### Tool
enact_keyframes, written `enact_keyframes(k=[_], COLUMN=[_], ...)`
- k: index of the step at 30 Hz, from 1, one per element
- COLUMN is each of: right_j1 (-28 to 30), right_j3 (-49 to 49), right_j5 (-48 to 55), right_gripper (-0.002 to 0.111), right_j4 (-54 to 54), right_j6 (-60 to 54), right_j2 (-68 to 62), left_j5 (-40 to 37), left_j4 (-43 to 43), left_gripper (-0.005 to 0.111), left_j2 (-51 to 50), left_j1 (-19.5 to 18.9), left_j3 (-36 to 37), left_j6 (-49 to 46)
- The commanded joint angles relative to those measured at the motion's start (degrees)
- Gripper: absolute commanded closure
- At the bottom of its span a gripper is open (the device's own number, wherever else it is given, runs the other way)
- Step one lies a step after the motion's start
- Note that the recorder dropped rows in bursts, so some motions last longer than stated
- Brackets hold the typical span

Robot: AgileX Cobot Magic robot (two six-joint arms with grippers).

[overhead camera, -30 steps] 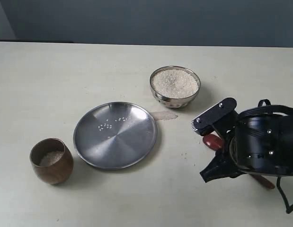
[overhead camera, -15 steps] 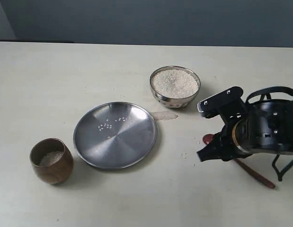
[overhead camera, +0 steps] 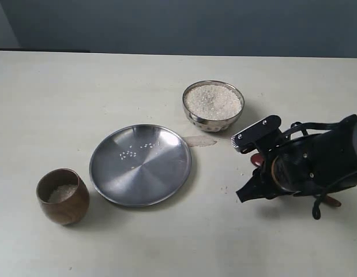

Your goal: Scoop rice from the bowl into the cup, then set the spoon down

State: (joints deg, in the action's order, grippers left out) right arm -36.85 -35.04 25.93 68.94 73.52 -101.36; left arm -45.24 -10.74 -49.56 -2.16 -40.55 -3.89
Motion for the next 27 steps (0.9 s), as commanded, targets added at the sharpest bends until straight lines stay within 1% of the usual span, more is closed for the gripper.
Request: enact_keyframes(k=[1,4,10,13,15,16,19,20,23,25,27], right_j1=[0.3,0.3,0.6,4.2,6.9,8.9,11.1,11.3,11.5,11.5,11.5], right_j3=[0.4,0.4,0.4,0.4,0.4,0.4,0.4,0.4,0.4,0.4,0.4], right_j5=[1.5,5.2,5.0,3.2,0.5,-1.8,-3.8,-4.2,-8.6,-11.8,-12.5], right_gripper=[0.066,0.066,0.066,0.067,0.073,0.084,0.104,0.109,0.109,0.109,0.109], right_j4=[0.6,2.1,1.4,-1.4,-4.9,-9.3,-16.2,-18.5,-25.2,-34.9,-40.4], right_j6=[0.7,1.1,1.5,1.4,-1.1,-5.7,-13.5,-15.2,-18.3,-26.1,-32.1], right_j2=[-1.1,-1.1,-1.1,-1.2,-1.2,-1.2,-1.2,-1.2,-1.2,0.0,1.2], left_j5=[0.5,0.5,0.5,0.5,0.5,0.5,0.5,0.5,0.5,0.5,0.5], left_j4=[-0.1,-0.1,-0.1,-0.1,-0.1,-0.1,-0.1,-0.1,-0.1,-0.1,-0.1], left_gripper=[0.106,0.106,0.106,0.106,0.106,0.106,0.106,0.106,0.106,0.106,0.106], left_j2=[0.0,0.0,0.0,0.0,0.0,0.0,0.0,0.0,0.0,0.0,0.0], left_j1=[0.0,0.0,0.0,0.0,0.0,0.0,0.0,0.0,0.0,0.0,0.0], left_j3=[-0.2,-0.2,-0.2,-0.2,-0.2,-0.2,-0.2,-0.2,-0.2,-0.2,-0.2], left_j6=[0.0,0.0,0.0,0.0,0.0,0.0,0.0,0.0,0.0,0.0,0.0])
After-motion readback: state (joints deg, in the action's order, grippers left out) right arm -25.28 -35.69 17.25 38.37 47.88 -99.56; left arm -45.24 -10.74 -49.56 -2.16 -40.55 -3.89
